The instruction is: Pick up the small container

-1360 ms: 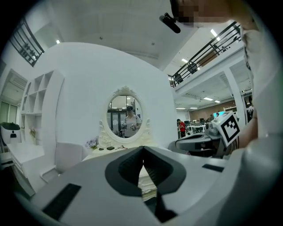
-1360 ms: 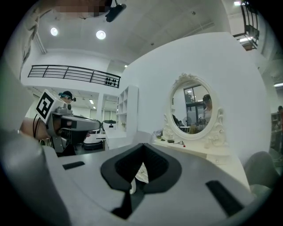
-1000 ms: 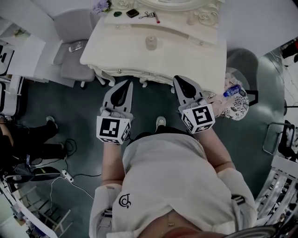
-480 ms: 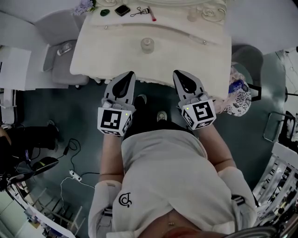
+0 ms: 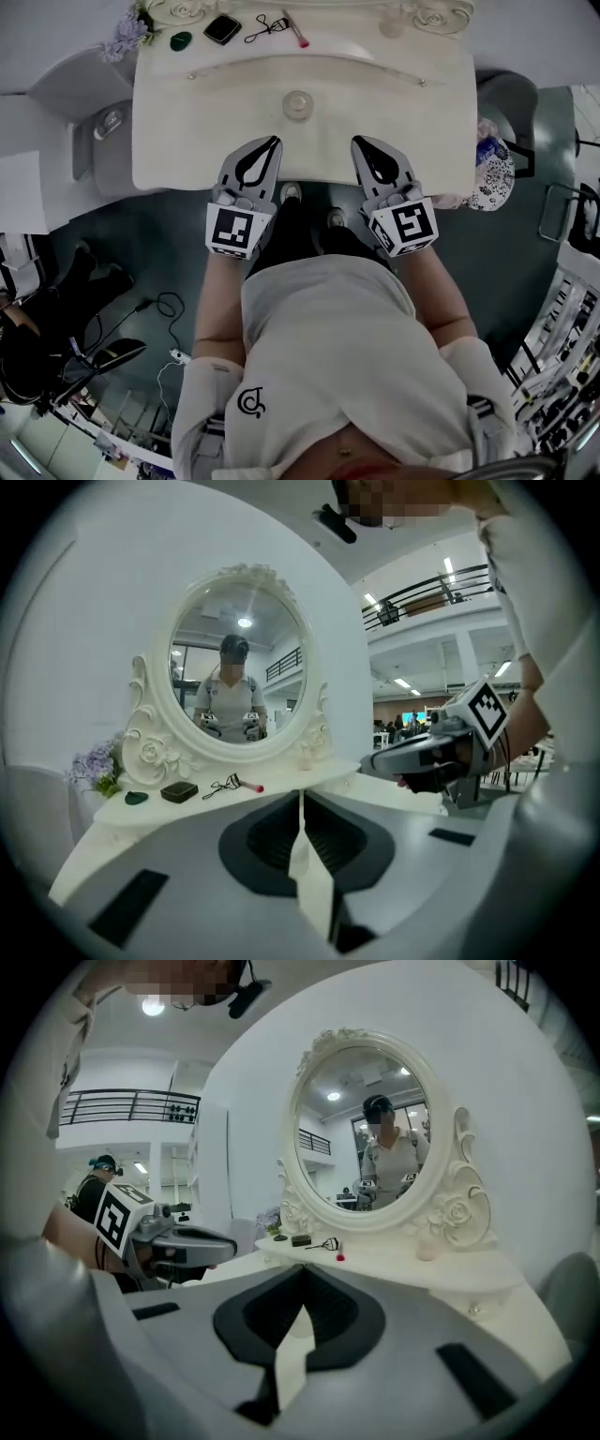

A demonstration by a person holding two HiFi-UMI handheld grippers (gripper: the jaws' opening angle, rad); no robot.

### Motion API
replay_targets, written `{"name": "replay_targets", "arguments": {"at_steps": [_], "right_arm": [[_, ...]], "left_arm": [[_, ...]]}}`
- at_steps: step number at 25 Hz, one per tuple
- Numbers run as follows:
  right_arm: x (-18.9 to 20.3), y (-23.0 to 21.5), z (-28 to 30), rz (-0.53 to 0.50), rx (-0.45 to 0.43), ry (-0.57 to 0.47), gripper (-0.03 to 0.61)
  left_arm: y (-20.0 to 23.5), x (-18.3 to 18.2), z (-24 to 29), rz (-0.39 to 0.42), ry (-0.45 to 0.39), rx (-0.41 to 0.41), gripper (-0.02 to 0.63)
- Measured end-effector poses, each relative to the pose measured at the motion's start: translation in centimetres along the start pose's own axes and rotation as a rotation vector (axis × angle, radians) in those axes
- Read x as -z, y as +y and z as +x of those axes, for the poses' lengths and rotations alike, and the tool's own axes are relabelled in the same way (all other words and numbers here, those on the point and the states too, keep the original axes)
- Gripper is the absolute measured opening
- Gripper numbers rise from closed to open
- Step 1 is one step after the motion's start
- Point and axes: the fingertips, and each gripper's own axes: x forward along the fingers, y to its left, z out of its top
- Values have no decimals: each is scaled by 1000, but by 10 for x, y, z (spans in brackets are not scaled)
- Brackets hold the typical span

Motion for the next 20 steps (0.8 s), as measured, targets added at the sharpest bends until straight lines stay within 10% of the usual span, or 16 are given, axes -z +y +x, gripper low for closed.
{"name": "replay_targets", "arguments": {"at_steps": [12, 20], "right_arm": [[46, -18, 42, 12, 65, 74, 8], [66, -28, 57, 38, 94, 104, 8]], "left_arm": [[14, 91, 76, -33, 165, 125, 400], [9, 122, 117, 10, 251, 195, 437]]}}
